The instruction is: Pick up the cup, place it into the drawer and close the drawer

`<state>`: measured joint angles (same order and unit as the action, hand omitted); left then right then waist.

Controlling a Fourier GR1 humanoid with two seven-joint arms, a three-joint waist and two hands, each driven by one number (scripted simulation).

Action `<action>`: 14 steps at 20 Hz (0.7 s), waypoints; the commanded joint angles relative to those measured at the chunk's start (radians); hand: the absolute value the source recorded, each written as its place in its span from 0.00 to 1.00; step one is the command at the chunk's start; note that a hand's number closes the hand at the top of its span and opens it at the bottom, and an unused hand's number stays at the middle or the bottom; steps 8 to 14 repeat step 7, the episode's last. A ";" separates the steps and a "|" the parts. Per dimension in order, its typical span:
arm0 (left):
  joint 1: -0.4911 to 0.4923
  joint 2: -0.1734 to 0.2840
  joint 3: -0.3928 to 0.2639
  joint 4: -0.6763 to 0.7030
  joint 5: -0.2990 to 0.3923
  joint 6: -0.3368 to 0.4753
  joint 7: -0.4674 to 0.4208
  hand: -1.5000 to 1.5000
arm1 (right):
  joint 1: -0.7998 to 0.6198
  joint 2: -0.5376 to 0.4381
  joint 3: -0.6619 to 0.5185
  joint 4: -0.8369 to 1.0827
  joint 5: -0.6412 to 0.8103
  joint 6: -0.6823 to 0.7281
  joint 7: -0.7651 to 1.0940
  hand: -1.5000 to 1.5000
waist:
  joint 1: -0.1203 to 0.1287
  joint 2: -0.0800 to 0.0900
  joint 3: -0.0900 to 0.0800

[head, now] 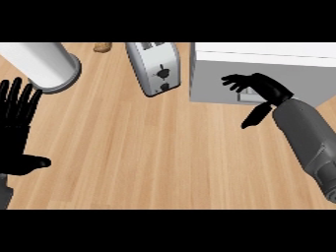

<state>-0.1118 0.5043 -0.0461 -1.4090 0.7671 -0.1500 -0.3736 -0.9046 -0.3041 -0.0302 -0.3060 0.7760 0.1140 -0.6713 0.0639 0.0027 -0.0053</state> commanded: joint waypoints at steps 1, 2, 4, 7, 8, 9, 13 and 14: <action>-0.045 -0.008 0.004 0.023 -0.009 0.010 0.005 0.00 | -0.099 -0.044 -0.033 0.088 0.008 -0.032 0.114 0.00 | 0.020 0.037 0.008; -0.015 -0.008 -0.014 -0.011 -0.022 0.009 0.008 0.00 | -0.122 -0.063 -0.051 0.085 -0.008 -0.020 0.114 0.00 | 0.028 0.032 0.009; -0.028 -0.012 0.004 0.024 -0.003 -0.008 0.008 0.00 | -0.090 -0.042 -0.042 0.102 0.002 -0.053 0.089 0.00 | 0.017 0.032 0.008; 0.005 -0.028 -0.007 0.006 -0.033 -0.001 -0.028 0.00 | -0.084 -0.083 -0.044 0.119 0.005 -0.036 0.071 0.00 | 0.029 0.033 0.009; 0.005 -0.028 -0.007 0.006 -0.033 -0.001 -0.028 0.00 | -0.084 -0.083 -0.044 0.119 0.005 -0.036 0.071 0.00 | 0.029 0.033 0.009; 0.005 -0.028 -0.007 0.006 -0.033 -0.001 -0.028 0.00 | -0.084 -0.083 -0.044 0.119 0.005 -0.036 0.071 0.00 | 0.029 0.033 0.009; 0.005 -0.028 -0.007 0.006 -0.033 -0.001 -0.028 0.00 | -0.084 -0.083 -0.044 0.119 0.005 -0.036 0.071 0.00 | 0.029 0.033 0.009; 0.005 -0.028 -0.007 0.006 -0.033 -0.001 -0.028 0.00 | -0.084 -0.083 -0.044 0.119 0.005 -0.036 0.071 0.00 | 0.029 0.033 0.009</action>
